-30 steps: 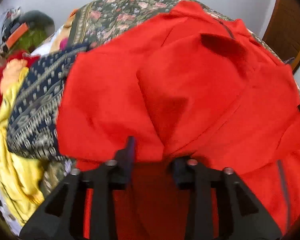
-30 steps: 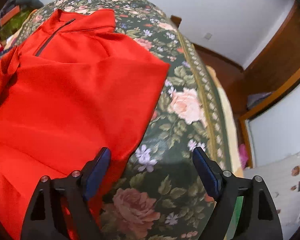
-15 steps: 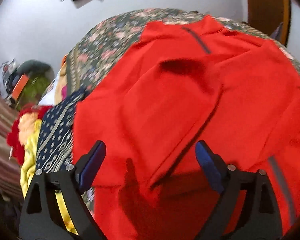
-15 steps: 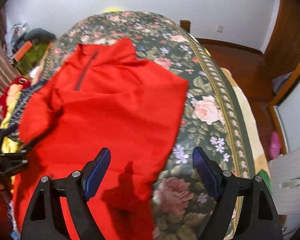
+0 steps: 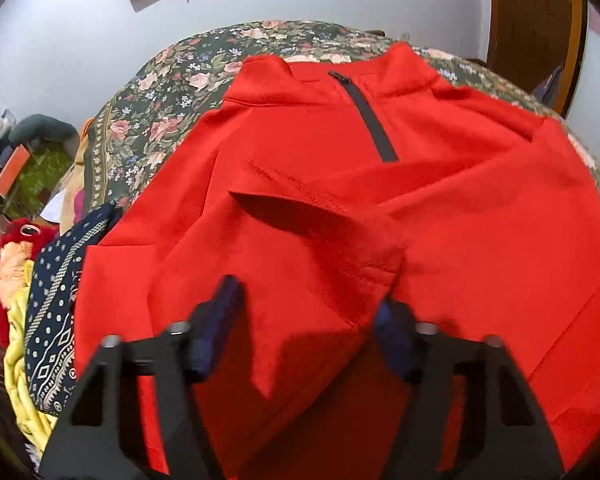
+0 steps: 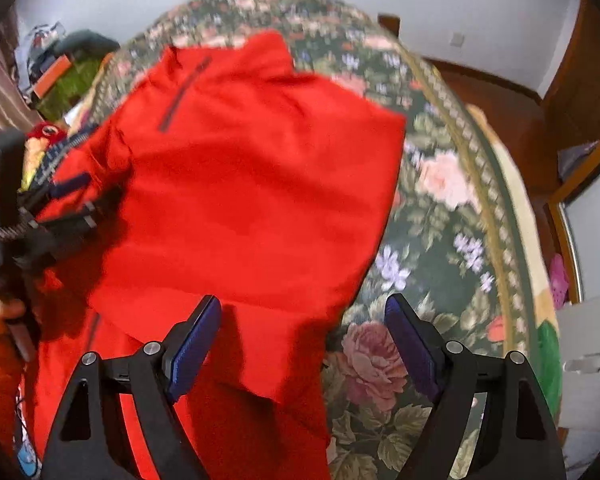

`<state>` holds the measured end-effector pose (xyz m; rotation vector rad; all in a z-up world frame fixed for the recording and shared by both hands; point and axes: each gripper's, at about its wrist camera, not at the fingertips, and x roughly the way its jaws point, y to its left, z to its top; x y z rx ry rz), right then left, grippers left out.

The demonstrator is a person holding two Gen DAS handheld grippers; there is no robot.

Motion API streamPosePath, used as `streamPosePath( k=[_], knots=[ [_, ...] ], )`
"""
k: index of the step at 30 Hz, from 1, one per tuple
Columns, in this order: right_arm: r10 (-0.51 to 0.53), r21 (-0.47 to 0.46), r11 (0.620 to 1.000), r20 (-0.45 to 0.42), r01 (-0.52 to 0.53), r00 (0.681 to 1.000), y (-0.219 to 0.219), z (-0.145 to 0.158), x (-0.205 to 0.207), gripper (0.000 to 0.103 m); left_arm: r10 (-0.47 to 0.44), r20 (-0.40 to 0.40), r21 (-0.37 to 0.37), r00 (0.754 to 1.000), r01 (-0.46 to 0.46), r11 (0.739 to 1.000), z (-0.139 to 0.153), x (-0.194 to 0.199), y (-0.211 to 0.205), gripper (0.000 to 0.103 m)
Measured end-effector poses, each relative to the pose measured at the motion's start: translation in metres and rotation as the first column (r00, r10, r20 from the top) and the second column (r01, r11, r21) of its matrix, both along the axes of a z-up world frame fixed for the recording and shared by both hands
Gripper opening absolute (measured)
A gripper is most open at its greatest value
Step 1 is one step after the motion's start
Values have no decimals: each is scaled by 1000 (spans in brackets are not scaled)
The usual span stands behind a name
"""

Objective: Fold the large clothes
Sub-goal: 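Smooth the folded jacket with the left tool while the right tool hovers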

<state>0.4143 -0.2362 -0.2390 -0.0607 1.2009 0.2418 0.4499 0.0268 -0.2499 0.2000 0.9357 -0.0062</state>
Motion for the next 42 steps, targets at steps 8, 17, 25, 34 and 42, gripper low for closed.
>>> streamPosePath(
  k=[8, 17, 25, 34, 42],
  knots=[
    [-1, 15, 1000, -65, 2, 998, 2, -26, 1, 85, 73, 54, -165, 996, -63, 984, 30, -17, 41, 9],
    [-3, 1, 1000, -66, 3, 998, 3, -26, 1, 86, 292, 90, -335, 952, -247, 909, 60, -56, 157, 9],
    [-2, -26, 1000, -67, 0, 998, 6, -28, 3, 86, 409, -48, -332, 911, -401, 854, 13, -86, 220, 9],
    [-17, -52, 999, -76, 13, 997, 10, -29, 3, 87, 460, -171, -241, 871, -490, 838, -35, -106, 240, 62],
    [-61, -24, 998, -85, 60, 995, 4, -8, 0, 87, 417, -118, -248, 901, -433, 866, 1, -128, 237, 68]
  ],
)
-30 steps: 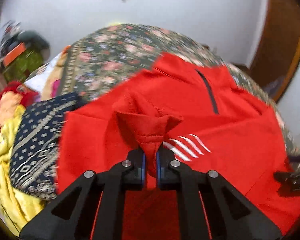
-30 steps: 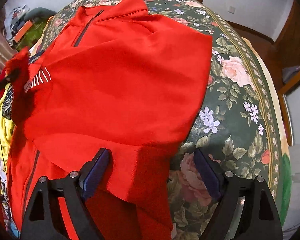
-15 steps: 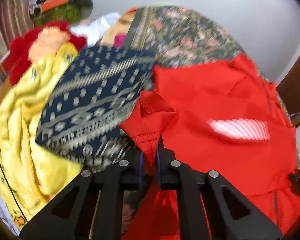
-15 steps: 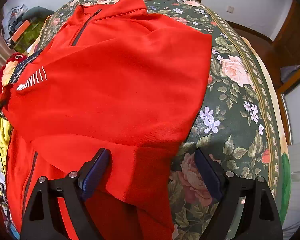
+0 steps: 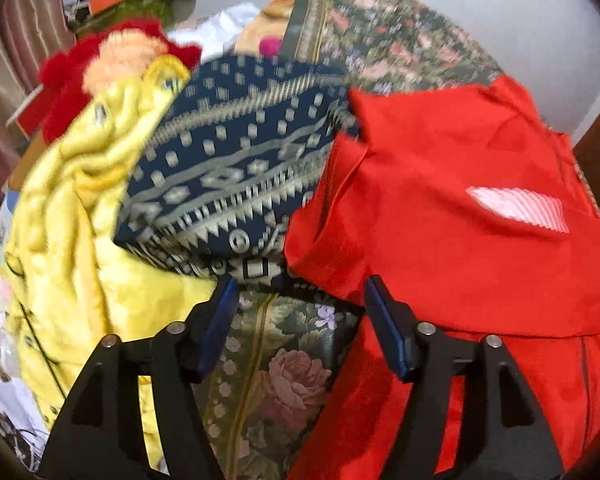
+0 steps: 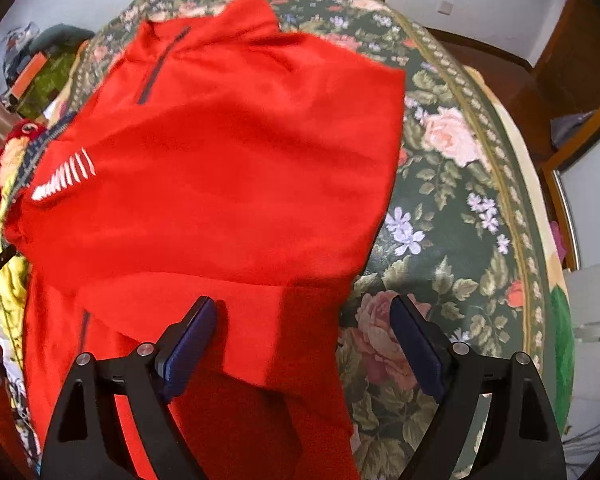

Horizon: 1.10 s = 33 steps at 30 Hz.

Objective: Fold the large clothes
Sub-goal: 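Smooth the folded jacket with the left tool while the right tool hovers, then grasp the jacket collar with both tools side by side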

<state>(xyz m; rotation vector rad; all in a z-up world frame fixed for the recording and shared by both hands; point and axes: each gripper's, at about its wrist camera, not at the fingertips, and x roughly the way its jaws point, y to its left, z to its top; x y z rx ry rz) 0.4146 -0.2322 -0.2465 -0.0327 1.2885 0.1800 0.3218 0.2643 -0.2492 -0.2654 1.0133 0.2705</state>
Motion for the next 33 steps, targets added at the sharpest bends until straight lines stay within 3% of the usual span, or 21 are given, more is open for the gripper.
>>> streamPosePath(
  k=[9, 16, 21, 27, 33],
  knots=[
    [43, 13, 999, 158, -46, 987, 15, 72, 15, 87, -139, 143, 74, 980, 130, 989, 81, 32, -39, 82],
    [100, 25, 994, 241, -109, 965, 45, 98, 61, 87, -282, 167, 85, 945, 271, 959, 101, 93, -88, 86],
    [97, 48, 993, 246, -112, 964, 55, 88, 104, 87, -359, 123, 85, 925, 350, 933, 87, 149, -116, 87],
    [45, 136, 988, 198, -72, 979, 57, 50, 165, 87, -386, 62, 73, 920, 382, 921, 52, 219, -131, 86],
    [17, 188, 981, 165, -48, 986, 59, 18, 220, 85, -399, 114, 17, 910, 399, 917, 34, 275, -140, 86]
  ],
)
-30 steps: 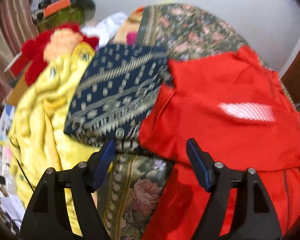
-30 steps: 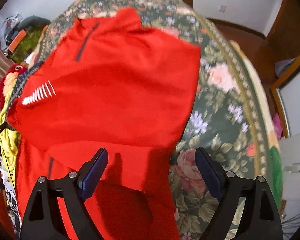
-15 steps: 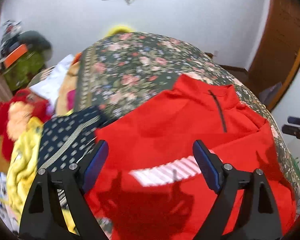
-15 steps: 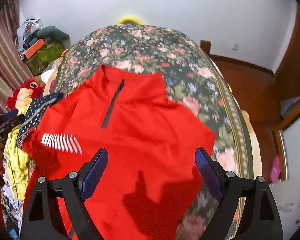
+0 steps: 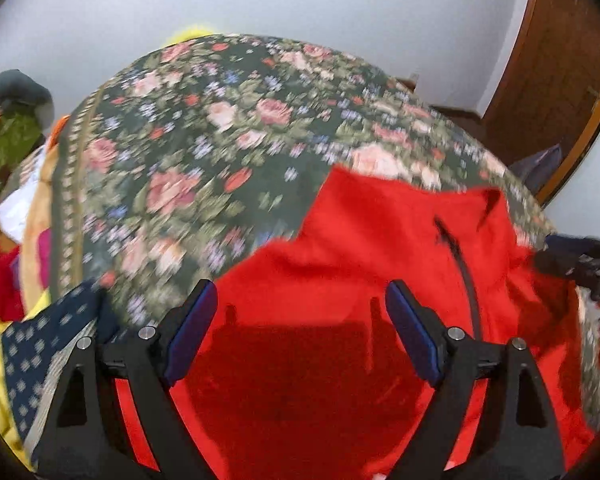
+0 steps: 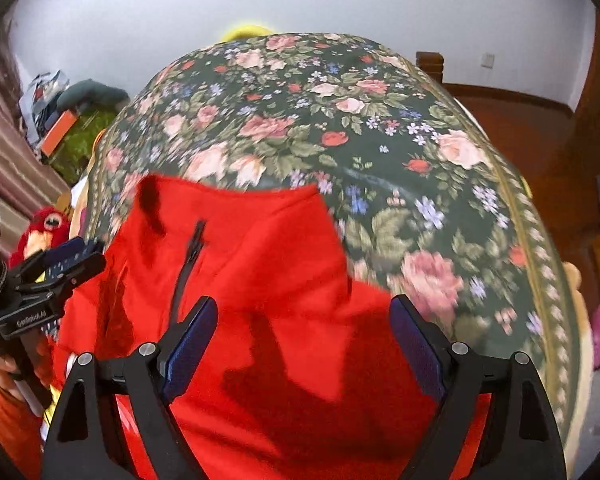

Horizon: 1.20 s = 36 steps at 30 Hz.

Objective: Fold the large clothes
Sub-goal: 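Grasp the jacket collar with both tools side by side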

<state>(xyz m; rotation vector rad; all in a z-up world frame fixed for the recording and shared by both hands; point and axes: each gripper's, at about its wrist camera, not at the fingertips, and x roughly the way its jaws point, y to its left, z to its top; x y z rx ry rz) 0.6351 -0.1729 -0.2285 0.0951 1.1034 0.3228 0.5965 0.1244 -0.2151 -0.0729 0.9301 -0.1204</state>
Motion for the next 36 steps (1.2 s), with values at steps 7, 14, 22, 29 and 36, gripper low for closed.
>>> streamPosePath(
  k=[7, 14, 22, 29, 36],
  knots=[
    [27, 30, 999, -40, -26, 999, 15, -27, 45, 61, 42, 14, -38, 999, -42, 998, -19, 51, -4, 84],
    [38, 15, 999, 20, -38, 999, 22, -31, 44, 14, 70, 4, -99, 998, -70, 993, -32, 59, -13, 16],
    [66, 21, 997, 130, -70, 989, 15, 12, -3, 7, 45, 96, 32, 994, -49, 998, 5, 10, -18, 8],
    [141, 10, 989, 223, -147, 965, 22, 64, -75, 6, -27, 174, 63, 984, 16, 998, 56, -72, -29, 8],
    [172, 41, 981, 240, -187, 955, 17, 90, -146, 6, -61, 212, 90, 975, 43, 995, 74, -147, -45, 7]
  ],
)
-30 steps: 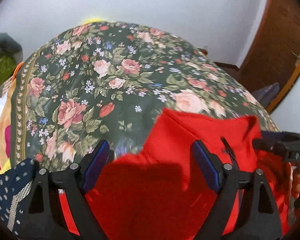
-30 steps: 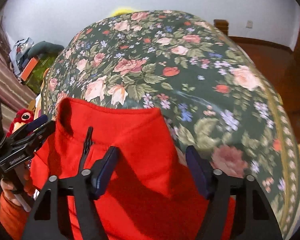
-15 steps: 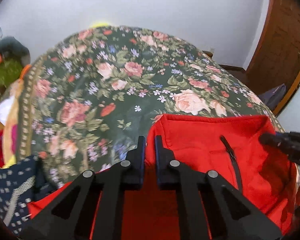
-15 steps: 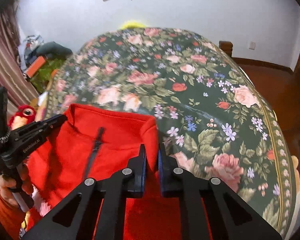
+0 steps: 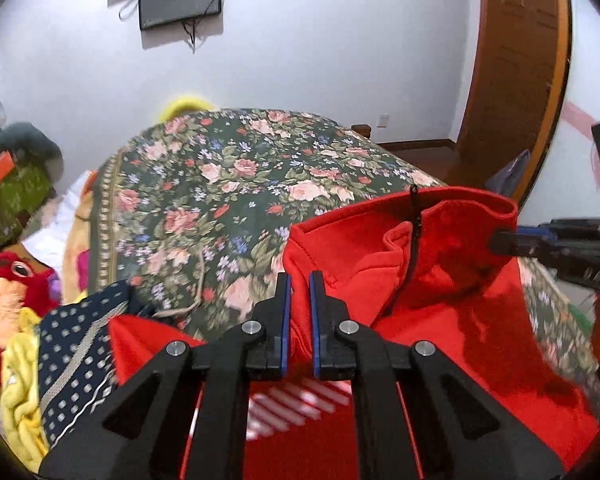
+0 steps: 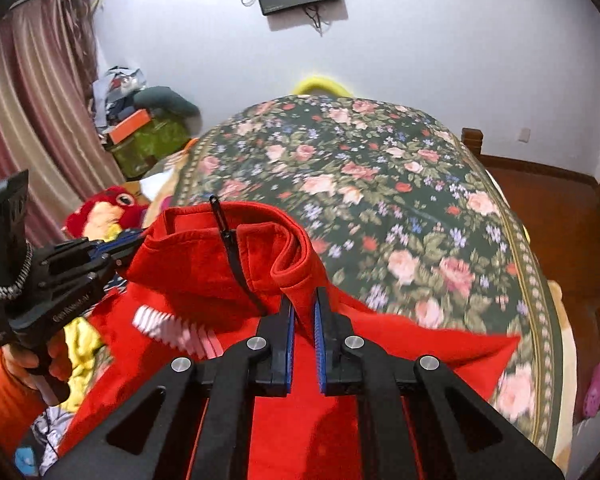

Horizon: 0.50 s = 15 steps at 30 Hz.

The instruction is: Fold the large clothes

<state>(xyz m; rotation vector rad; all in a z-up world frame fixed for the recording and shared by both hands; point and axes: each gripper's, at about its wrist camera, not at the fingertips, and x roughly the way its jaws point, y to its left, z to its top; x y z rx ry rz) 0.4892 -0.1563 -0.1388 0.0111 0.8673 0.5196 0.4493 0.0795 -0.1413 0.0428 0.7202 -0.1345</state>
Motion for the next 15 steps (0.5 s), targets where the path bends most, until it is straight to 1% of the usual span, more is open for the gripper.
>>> streamPosePath(
  k=[4, 6, 8, 11, 13, 15],
  knots=[
    [15, -11, 1000, -7, -15, 1000, -6, 2, -37, 6, -10, -19, 18, 1000, 10, 1000, -8, -35, -5, 8],
    [23, -21, 1000, -22, -23, 1000, -9, -3, -52, 6, -11, -31, 34, 999, 12, 999, -16, -50, -8, 8],
    [28, -20, 999, -57, -29, 998, -13, -14, -68, 6, -14, -46, 31, 999, 16, 999, -27, -64, -9, 8],
    [36, -46, 998, -110, -41, 993, -16, -35, -84, 6, -24, -99, 13, 995, 25, 1000, -48, -79, -11, 8],
    [39, -80, 996, -143, -50, 989, -15, -50, -94, 6, -17, -142, 34, 990, 22, 999, -67, -86, -14, 8],
    [40, -93, 994, -183, -58, 982, -16, -64, -99, 6, -23, -195, 32, 980, 30, 999, -83, -90, -15, 8]
  ],
)
